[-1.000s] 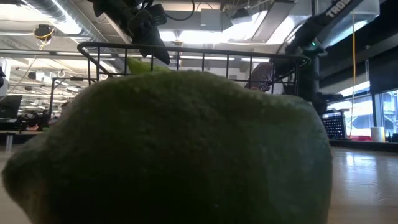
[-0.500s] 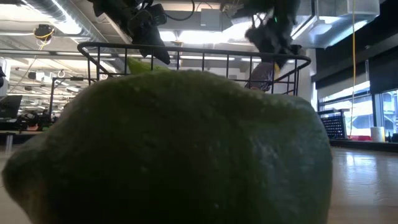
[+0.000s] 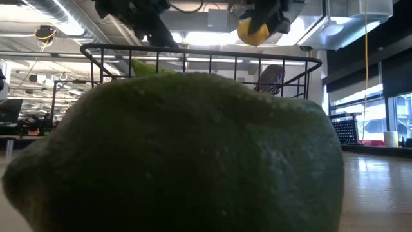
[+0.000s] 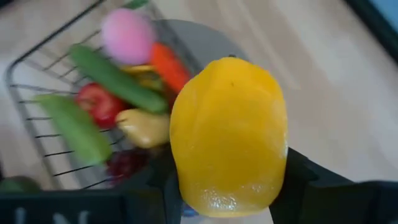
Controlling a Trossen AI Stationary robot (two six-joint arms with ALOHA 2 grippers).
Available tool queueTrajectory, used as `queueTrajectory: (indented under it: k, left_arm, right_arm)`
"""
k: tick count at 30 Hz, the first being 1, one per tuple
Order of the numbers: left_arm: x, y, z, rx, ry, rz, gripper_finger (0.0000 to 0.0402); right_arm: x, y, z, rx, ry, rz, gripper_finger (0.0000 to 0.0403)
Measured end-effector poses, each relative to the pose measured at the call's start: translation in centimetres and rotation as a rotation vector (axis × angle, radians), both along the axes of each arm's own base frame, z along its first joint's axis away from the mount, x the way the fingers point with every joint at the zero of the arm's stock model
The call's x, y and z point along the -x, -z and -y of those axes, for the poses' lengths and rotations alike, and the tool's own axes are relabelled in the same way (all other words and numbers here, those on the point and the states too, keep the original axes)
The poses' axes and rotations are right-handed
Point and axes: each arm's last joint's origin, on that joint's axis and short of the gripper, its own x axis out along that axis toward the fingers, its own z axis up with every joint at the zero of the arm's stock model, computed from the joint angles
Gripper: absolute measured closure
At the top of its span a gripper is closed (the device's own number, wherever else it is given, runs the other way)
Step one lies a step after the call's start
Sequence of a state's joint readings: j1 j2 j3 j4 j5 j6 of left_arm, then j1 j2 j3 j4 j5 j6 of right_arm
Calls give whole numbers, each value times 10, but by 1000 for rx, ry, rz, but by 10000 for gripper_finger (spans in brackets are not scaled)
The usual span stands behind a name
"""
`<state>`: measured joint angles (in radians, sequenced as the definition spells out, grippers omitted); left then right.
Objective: Build produce basket
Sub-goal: Put the yellow lemon into the black wire basket
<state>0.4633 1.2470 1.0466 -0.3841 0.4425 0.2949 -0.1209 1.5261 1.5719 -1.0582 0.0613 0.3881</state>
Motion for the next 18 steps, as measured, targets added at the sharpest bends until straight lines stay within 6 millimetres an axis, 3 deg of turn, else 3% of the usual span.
queueTrajectory:
  k: [8, 18]
  left_arm:
    - [3, -7, 9, 18, 124, 51, 278]
    - [16, -25, 29, -22, 150, 106, 278]
  right_arm:
    - [-36, 15, -41, -47, -78, 100, 251]
    - [-85, 71, -57, -91, -146, 42, 250]
